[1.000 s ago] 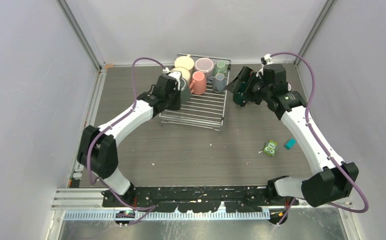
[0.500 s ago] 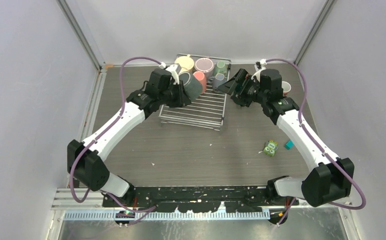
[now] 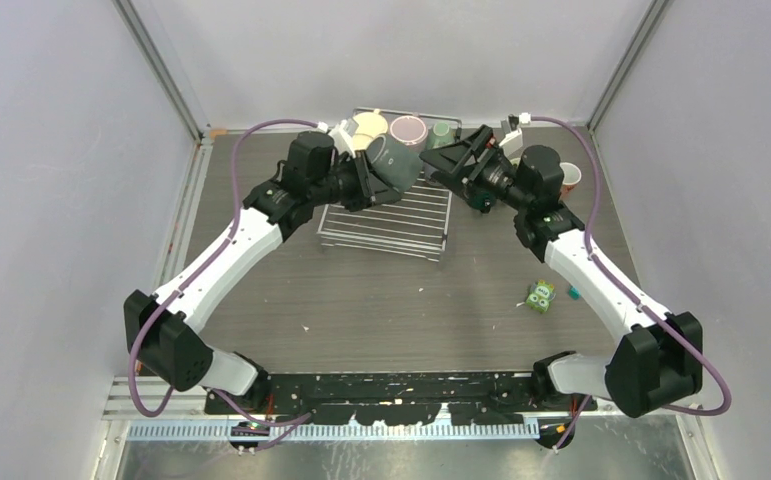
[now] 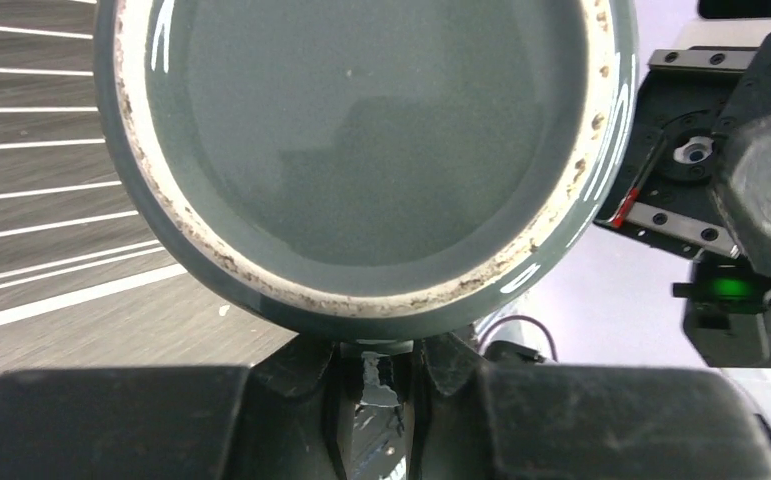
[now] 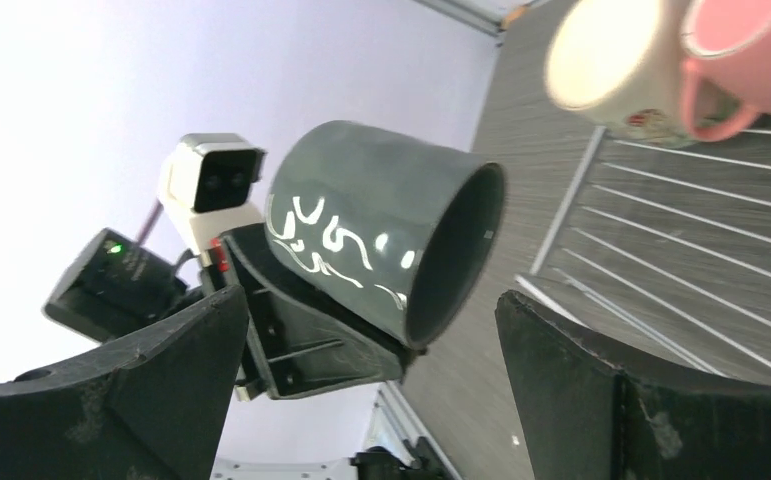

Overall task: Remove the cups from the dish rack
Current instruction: Unload the cup from the dish rack, then place the cup at the corner of the board.

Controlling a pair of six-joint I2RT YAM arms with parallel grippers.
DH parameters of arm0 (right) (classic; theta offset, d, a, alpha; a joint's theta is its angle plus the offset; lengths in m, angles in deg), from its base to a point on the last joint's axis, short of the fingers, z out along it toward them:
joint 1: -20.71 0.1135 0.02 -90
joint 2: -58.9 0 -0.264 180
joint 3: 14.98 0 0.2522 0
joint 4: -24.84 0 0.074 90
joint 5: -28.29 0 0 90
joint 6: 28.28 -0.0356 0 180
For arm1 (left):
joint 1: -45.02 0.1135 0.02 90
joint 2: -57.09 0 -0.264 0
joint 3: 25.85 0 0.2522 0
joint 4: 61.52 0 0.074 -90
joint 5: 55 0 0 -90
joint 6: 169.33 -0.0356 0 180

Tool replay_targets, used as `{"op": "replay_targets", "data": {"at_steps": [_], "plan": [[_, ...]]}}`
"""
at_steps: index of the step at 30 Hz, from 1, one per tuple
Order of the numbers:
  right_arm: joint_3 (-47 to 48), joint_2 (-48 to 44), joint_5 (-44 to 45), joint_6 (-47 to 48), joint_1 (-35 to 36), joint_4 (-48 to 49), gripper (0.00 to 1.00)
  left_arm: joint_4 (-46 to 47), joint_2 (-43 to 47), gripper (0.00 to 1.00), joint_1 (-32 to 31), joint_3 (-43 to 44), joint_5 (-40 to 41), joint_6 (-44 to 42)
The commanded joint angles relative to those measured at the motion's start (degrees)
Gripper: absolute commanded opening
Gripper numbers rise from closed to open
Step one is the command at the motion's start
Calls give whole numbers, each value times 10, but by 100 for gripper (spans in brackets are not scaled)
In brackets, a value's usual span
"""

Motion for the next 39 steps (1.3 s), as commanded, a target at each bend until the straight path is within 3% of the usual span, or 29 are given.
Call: {"op": "replay_targets", "data": {"at_steps": [1, 12, 19, 32, 39], "plan": [[-2, 3, -14, -56, 20, 118, 96, 117, 35, 0, -5, 36, -50, 54], [-8, 36, -20, -118, 43, 228, 65, 188, 20, 0, -9, 26, -90, 125], [-8, 48, -16, -138, 44, 281, 55, 256, 14, 0, -9, 5, -122, 194], [-8, 52, -14, -135, 47, 314, 44, 287, 8, 0, -13, -17, -145, 249], [-6, 45, -10, -121, 48, 300, 19, 293, -1, 0, -17, -25, -157, 265]]}}
